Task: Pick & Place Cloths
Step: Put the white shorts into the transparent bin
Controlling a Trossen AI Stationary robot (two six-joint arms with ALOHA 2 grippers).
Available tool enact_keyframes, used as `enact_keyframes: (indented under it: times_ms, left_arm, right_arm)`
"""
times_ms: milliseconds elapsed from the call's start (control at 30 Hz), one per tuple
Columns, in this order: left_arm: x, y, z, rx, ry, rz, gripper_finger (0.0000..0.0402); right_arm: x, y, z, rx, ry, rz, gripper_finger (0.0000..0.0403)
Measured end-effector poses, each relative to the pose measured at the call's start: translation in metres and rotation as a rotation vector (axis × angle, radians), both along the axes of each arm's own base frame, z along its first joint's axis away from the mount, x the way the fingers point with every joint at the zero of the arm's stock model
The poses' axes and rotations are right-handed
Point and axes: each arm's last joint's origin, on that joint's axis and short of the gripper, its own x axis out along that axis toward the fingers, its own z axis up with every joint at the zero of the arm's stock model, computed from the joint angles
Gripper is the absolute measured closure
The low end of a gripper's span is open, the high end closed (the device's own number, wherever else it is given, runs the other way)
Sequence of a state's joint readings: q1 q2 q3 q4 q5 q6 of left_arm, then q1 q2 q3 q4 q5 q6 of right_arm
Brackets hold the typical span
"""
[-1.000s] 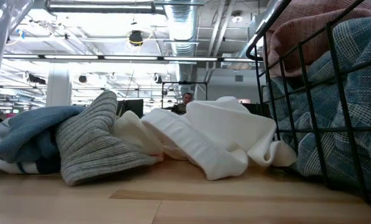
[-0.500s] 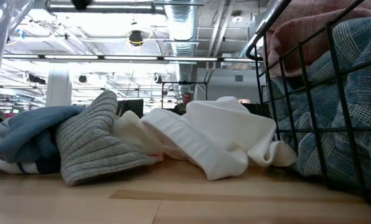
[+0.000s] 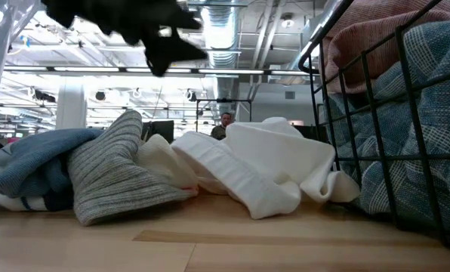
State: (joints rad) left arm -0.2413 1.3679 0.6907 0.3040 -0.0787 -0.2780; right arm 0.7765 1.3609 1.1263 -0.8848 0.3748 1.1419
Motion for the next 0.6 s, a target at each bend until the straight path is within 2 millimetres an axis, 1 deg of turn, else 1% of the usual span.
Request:
enact_keyframes:
  times_ms: [67, 133, 333, 467, 600]
  left_arm:
    - [0.008, -0.001, -0.012, 0.040, 0.029, -0.012, 0.0177]
    - [0.018, -0.004, -0.019, 0.087, 0.048, -0.038, 0.0172]
    - [0.052, -0.015, -0.029, 0.237, 0.053, -0.111, 0.0163]
    - [0.072, -0.019, -0.036, 0.289, 0.056, -0.135, 0.0162]
    - [0.080, -0.021, -0.052, 0.277, 0.101, -0.180, 0.0162]
  right_arm:
    - [0.000, 0.000, 0.000, 0.000, 0.001, 0.000, 0.0040]
    - [0.000, 0.000, 0.000, 0.000, 0.001, 0.000, 0.0040]
    - [0.000, 0.000, 0.000, 0.004, 0.000, 0.001, 0.0040]
    - [0.000, 0.000, 0.000, 0.008, -0.001, -0.001, 0.0040]
    - [0.000, 0.001, 0.000, 0.009, -0.003, -0.001, 0.0040]
